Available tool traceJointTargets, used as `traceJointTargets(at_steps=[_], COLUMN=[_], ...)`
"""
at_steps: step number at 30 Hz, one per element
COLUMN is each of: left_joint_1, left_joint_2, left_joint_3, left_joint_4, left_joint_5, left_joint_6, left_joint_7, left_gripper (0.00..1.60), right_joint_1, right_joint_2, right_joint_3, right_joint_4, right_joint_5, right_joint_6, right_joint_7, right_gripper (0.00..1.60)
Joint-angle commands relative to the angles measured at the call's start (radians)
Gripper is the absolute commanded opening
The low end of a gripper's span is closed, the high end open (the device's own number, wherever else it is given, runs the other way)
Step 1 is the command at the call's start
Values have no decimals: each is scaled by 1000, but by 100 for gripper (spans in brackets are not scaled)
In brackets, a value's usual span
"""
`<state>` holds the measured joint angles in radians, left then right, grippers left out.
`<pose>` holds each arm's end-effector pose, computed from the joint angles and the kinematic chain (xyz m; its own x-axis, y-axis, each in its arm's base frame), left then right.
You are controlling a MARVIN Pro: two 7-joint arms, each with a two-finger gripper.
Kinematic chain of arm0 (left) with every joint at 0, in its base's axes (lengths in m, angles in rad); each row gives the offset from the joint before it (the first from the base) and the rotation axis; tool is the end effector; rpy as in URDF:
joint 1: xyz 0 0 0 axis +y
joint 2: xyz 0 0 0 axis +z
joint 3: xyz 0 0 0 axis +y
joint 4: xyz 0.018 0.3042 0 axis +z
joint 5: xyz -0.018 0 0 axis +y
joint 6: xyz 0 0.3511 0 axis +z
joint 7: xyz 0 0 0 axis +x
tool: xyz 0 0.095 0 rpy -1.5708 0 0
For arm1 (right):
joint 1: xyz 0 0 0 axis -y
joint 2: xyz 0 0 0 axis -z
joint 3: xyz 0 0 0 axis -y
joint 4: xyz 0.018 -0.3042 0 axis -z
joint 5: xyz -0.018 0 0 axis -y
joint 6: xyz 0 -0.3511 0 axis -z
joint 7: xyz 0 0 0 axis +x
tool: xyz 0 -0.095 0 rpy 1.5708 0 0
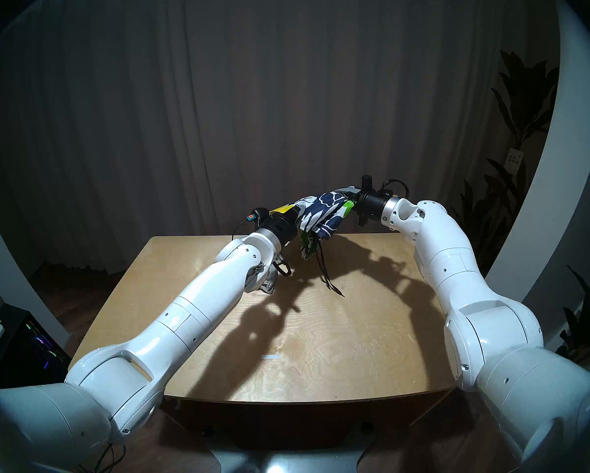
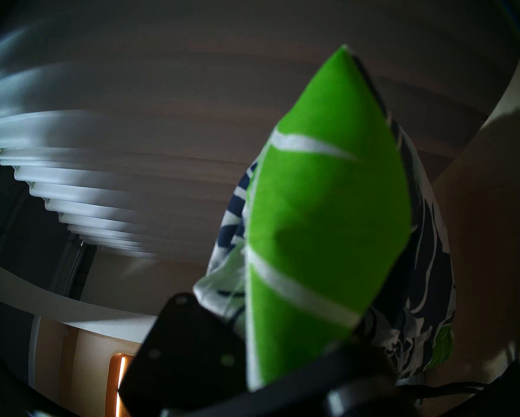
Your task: Fold pants twice and stack them
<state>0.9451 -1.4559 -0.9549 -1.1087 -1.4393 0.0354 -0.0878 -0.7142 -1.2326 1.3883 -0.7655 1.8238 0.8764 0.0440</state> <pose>0.5849 -0.1815 -0.2391 0.4137 0.7400 0.5303 -0.3364 -0.4170 0.8443 0.6466 -0.0815 -0.1784 0.6825 -0.7240 0.0998 0.0608 -0.0798 -0.9950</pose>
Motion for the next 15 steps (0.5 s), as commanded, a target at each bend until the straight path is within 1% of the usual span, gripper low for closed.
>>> traceJointTargets(at_steps=[1,10,11,12,15], left_joint_1=[-12,7,7,11,38], left_joint_2=[47,93,93,100,128], left_joint_3=[-41,-84,-84,-89,-113], left_joint_4=[-67,-143,-143,-151,-193], left_joint_5=[3,7,7,7,5], left_joint_6=[-22,-39,-39,-43,-50], left_joint_7=[1,6,6,6,14], left_gripper=[0,0,0,0,0], right_joint_1=[114,174,174,173,204], right_joint_2=[-36,-108,-108,-116,-152], right_joint_3=[20,12,12,12,3], right_joint_4=[-41,-58,-58,-63,-49], right_joint_5=[10,7,7,6,3], right_joint_6=[-37,-62,-62,-67,-80], right_joint_7=[-13,-46,-46,-49,-75], right_gripper=[0,0,0,0,0])
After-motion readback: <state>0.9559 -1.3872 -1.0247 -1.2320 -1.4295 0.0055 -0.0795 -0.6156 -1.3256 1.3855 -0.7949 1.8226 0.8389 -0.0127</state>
